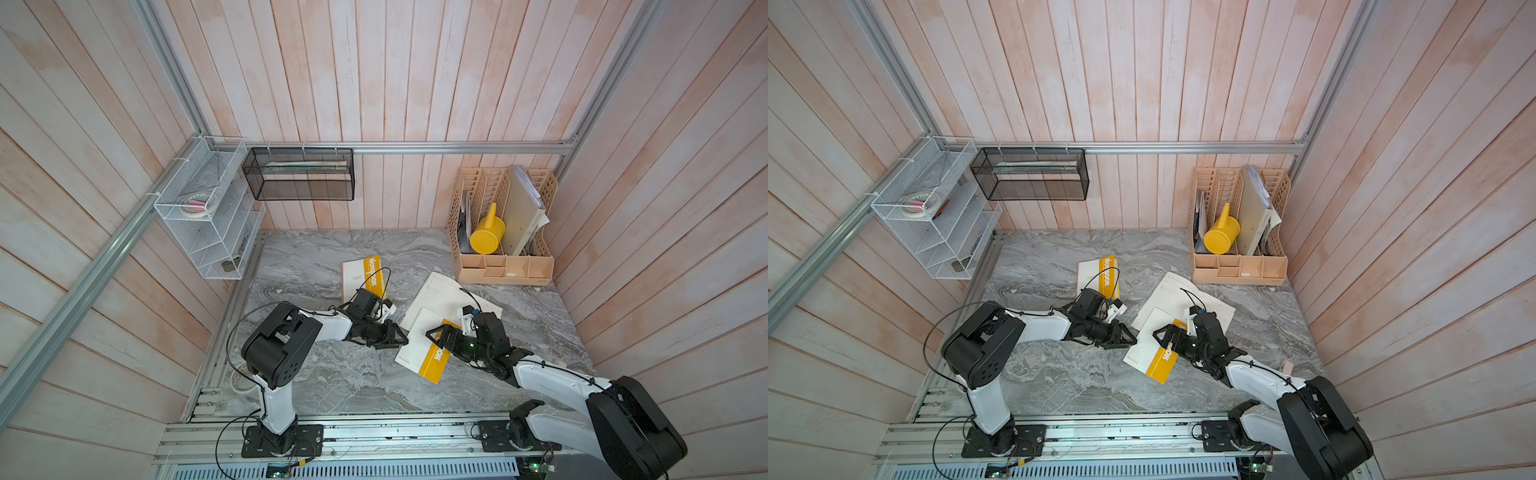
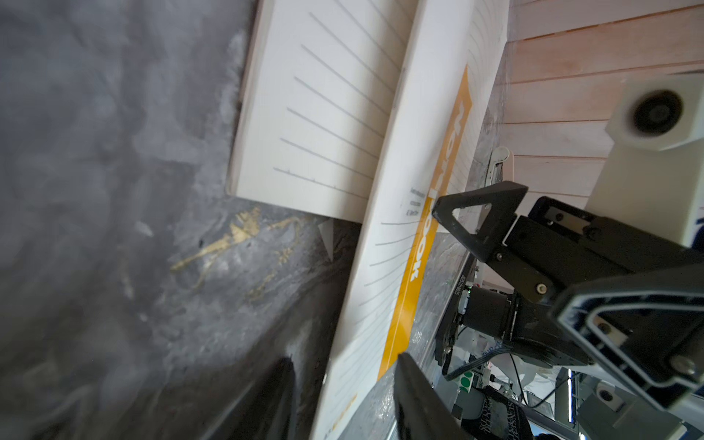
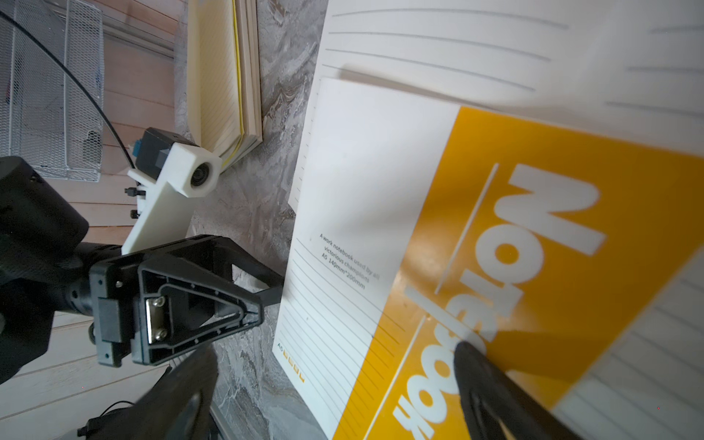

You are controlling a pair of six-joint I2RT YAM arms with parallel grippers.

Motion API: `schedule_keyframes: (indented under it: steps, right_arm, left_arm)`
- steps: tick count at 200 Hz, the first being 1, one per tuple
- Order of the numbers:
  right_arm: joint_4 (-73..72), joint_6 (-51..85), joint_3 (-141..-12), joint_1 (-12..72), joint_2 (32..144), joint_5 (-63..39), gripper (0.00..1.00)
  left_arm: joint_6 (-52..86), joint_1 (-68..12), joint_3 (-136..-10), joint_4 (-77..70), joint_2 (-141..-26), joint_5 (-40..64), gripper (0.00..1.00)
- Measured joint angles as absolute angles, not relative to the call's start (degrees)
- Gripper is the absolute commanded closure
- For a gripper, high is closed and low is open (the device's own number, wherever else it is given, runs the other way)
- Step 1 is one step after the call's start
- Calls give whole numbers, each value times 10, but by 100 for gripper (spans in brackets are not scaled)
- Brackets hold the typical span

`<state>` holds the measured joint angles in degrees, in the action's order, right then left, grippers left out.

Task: Close the notebook
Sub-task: Pick up the notebook from the center of the board.

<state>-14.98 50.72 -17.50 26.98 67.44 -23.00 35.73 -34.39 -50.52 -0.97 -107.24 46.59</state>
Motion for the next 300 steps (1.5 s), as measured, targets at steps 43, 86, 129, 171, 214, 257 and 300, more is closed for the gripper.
schedule_keyframes:
  steps: [43,86,129,171,214,257,300]
  right_arm:
    - [-150,506,-175,270,674,-230,2]
    - [-150,505,-175,270,675,-230,2]
    - [-150,503,-175,270,675,-230,2]
    - [-150,499,-175,270,678,-230,2]
    - [-137,494,-176,270,662,-231,2]
    - [-91,480,-213,270,629,-227,2]
    - [-69,467,-247,270,622,-225,2]
  left_arm:
    - [366,-343,-505,-53,-1097,504,64]
    - [389,-342,-498,-101,-1107,530,74]
    - [407,-341,-495,-132,-1113,547,88]
    - [412,-341,-494,-142,-1113,558,100]
    - [403,-340,-480,-126,-1092,569,100]
    - [382,-331,-474,-79,-1035,580,100]
    - [375,-305,-475,-37,-980,585,100]
